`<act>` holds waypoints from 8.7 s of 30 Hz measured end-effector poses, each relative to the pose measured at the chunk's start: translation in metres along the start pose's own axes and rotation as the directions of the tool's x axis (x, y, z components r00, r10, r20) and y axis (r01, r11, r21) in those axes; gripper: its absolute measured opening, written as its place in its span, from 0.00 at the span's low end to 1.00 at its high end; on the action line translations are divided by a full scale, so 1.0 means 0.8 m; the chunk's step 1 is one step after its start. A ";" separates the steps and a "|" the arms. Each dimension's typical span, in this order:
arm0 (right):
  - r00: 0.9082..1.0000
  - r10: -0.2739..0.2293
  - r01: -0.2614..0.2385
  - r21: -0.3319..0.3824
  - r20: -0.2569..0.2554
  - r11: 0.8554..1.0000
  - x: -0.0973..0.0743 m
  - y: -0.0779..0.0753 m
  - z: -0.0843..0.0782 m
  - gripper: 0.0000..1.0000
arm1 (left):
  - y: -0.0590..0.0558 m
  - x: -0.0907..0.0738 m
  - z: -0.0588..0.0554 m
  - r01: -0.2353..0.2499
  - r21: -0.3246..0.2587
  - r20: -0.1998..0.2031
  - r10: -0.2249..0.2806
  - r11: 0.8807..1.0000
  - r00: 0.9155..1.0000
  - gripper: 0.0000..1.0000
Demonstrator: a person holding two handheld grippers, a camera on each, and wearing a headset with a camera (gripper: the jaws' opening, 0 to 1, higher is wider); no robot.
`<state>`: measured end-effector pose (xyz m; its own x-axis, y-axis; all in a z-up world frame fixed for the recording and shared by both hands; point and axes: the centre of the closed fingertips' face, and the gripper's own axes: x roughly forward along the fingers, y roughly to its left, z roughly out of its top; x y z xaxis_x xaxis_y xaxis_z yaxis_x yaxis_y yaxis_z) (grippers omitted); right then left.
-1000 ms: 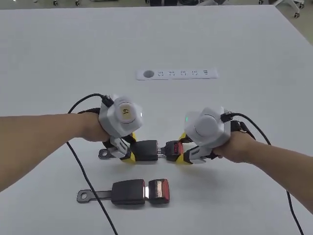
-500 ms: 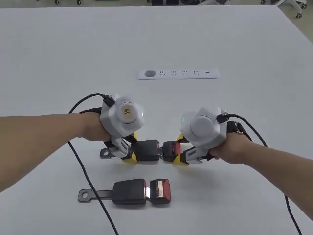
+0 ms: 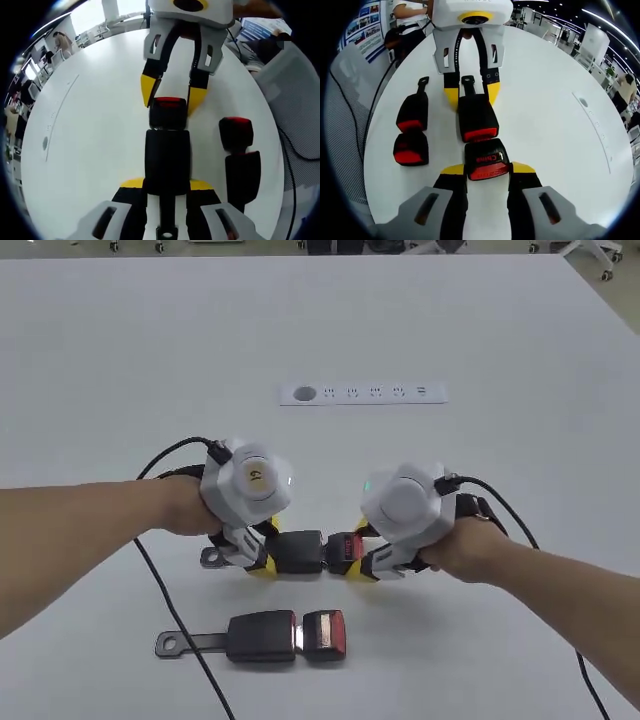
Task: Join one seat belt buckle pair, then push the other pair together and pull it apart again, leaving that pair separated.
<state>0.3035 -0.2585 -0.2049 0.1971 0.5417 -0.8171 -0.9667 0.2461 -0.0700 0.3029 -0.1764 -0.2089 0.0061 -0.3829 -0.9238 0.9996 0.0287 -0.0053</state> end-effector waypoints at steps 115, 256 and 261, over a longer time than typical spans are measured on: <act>1.000 0.008 -0.008 -0.037 0.012 0.999 -0.027 -0.008 -0.034 0.29 | -0.005 -0.001 0.003 -0.011 -0.034 -0.039 0.010 0.999 0.999 0.31; 0.933 -0.292 0.223 0.298 0.212 0.928 -0.155 0.073 -0.111 0.80 | -0.155 -0.085 -0.077 -0.215 -0.567 0.332 0.459 0.795 0.824 0.86; 0.919 -0.315 0.233 0.320 0.235 0.918 -0.161 0.085 -0.101 0.84 | -0.150 -0.094 -0.075 -0.222 -0.589 0.340 0.487 0.777 0.804 0.90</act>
<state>0.1995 -0.3764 -0.1507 0.5245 0.6094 -0.5946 -0.7894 0.6097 -0.0715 0.1810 -0.0957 -0.1618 0.5017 -0.6077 -0.6156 0.7587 0.6509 -0.0242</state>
